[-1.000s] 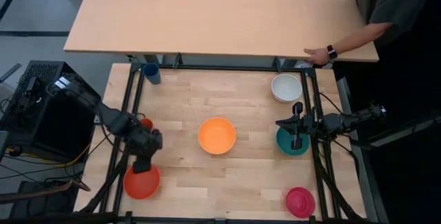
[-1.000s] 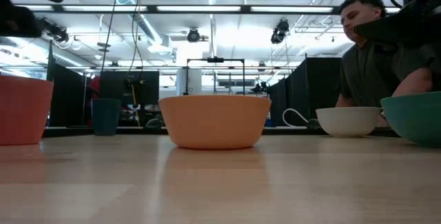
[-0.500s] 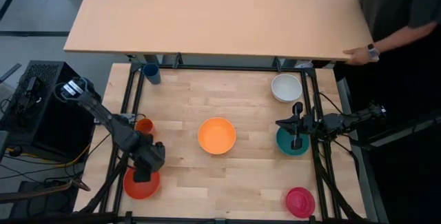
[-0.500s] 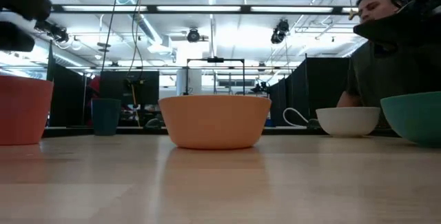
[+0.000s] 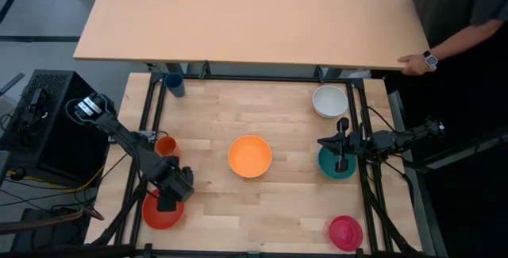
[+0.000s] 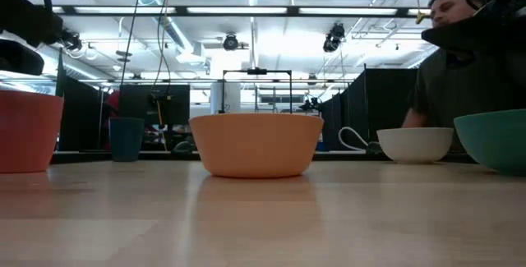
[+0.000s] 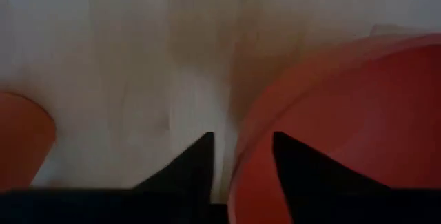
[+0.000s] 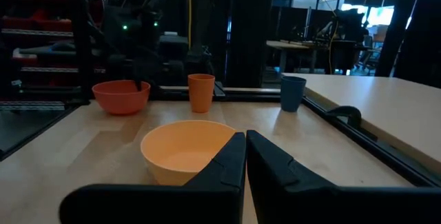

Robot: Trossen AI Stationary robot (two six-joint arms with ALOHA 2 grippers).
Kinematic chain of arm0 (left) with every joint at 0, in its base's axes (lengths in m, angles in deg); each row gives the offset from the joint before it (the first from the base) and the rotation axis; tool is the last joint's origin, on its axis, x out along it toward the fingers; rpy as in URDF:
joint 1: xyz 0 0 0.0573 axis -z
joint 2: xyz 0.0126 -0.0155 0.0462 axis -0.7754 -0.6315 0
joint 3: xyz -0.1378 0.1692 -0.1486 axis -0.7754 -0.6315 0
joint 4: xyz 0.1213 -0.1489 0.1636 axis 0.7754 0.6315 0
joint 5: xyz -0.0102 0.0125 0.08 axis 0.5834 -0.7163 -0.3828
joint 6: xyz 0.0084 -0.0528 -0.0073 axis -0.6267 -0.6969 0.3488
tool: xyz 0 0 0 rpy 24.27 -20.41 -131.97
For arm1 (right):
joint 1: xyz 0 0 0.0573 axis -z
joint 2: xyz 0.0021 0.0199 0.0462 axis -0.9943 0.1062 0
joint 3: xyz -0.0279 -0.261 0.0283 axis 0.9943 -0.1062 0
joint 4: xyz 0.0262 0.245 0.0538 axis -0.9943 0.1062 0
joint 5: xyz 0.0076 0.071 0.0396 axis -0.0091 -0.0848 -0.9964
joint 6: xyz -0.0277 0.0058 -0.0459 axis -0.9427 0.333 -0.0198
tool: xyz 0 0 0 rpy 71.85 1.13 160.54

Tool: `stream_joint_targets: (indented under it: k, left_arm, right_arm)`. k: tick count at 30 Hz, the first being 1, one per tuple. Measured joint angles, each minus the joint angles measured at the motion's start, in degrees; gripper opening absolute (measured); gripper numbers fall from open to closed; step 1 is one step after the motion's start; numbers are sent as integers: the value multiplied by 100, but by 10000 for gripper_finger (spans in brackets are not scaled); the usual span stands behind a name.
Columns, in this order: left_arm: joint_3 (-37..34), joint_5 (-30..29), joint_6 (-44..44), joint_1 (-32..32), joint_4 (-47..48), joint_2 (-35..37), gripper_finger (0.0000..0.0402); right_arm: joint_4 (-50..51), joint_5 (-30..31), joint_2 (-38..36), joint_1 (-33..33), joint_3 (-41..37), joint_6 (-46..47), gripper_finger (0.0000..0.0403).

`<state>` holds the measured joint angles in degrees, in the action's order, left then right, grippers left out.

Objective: Nest bowls inside each other
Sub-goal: Stack the orange bowl on top of the light orange bowl

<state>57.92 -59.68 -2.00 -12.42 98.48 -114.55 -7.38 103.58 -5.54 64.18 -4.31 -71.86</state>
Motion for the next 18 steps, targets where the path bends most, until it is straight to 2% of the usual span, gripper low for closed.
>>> stream_joint_targets:
  k: [3,4,13,18]
  left_arm:
    - [-2,-10,22,0,-207,0,26]
    - [-3,-7,13,0,-280,0,14]
    - [4,-95,184,-16,-499,-2,1]
    - [697,-558,478,-474,-45,-2,1]
  right_arm:
    - [0,-2,0,0,0,1,0]
    - [0,-2,0,0,0,0,0]
    - [0,-7,-2,-2,1,0,0]
    - [-3,-7,-2,-2,0,0,0]
